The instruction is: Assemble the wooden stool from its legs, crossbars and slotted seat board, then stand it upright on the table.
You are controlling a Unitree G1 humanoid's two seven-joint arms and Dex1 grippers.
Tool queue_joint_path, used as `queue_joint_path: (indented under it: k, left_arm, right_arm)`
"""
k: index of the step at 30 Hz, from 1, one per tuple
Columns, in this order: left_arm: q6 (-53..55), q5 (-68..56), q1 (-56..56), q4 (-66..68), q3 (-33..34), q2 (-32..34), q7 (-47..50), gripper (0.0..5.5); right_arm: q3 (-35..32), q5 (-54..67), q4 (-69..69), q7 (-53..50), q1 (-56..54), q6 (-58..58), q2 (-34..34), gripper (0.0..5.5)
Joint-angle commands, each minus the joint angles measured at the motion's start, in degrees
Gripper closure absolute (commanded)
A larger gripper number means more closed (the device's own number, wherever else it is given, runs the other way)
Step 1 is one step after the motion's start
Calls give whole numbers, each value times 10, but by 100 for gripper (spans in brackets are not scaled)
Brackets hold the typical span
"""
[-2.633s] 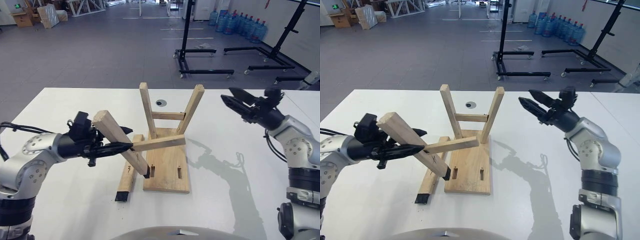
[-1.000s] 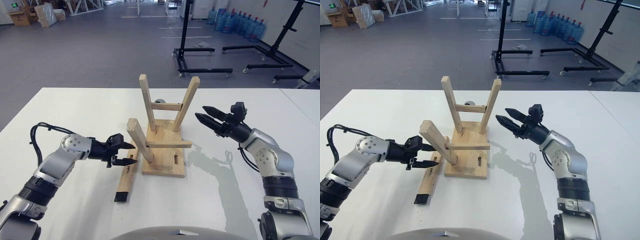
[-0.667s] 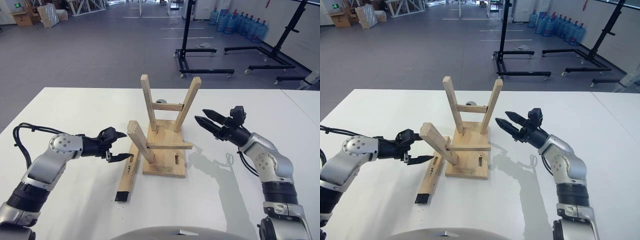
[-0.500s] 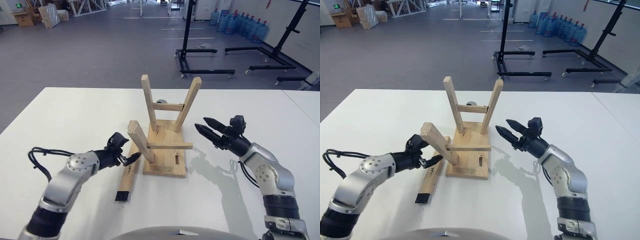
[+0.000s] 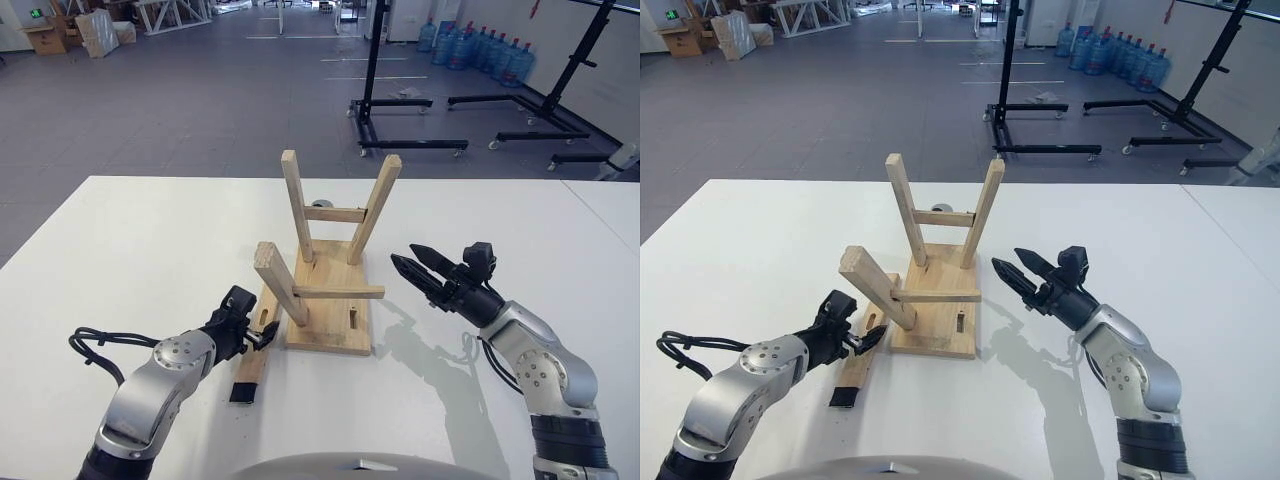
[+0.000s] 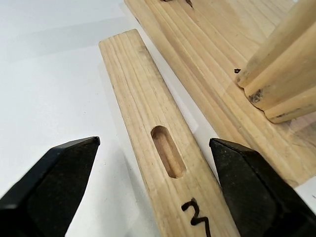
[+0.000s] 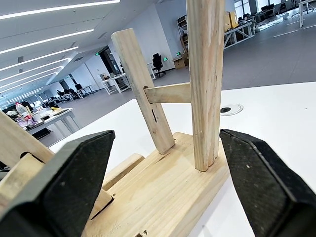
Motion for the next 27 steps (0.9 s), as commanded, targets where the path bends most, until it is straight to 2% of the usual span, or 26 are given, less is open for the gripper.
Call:
queue_joint_path:
  k: [1, 8, 11, 15, 22, 27]
  left_arm:
    - [4, 7, 3, 15, -1, 1, 5, 142]
    - [-29, 14, 25, 61, 37, 45, -22, 142]
    - [-51, 13, 19, 88, 54, 59, -38, 188]
    - [-98, -18, 31, 121, 81, 44, -71, 238]
    - [-173, -28, 55, 200, 90, 30, -106, 336]
    - [-238, -80, 24, 216, 150, -6, -124, 344]
  right_arm:
    - [-1, 2, -2, -7, 0, 4, 0, 160]
    - [2, -3, -3, -10, 4, -1, 0, 160]
    - [4, -7, 2, -11, 1, -6, 3, 160]
    - [8, -10, 9, -11, -3, -12, 5, 160]
    - [10, -7, 22, -6, -16, -20, 2, 160]
    - [0, 10, 29, 0, -33, -20, 2, 160]
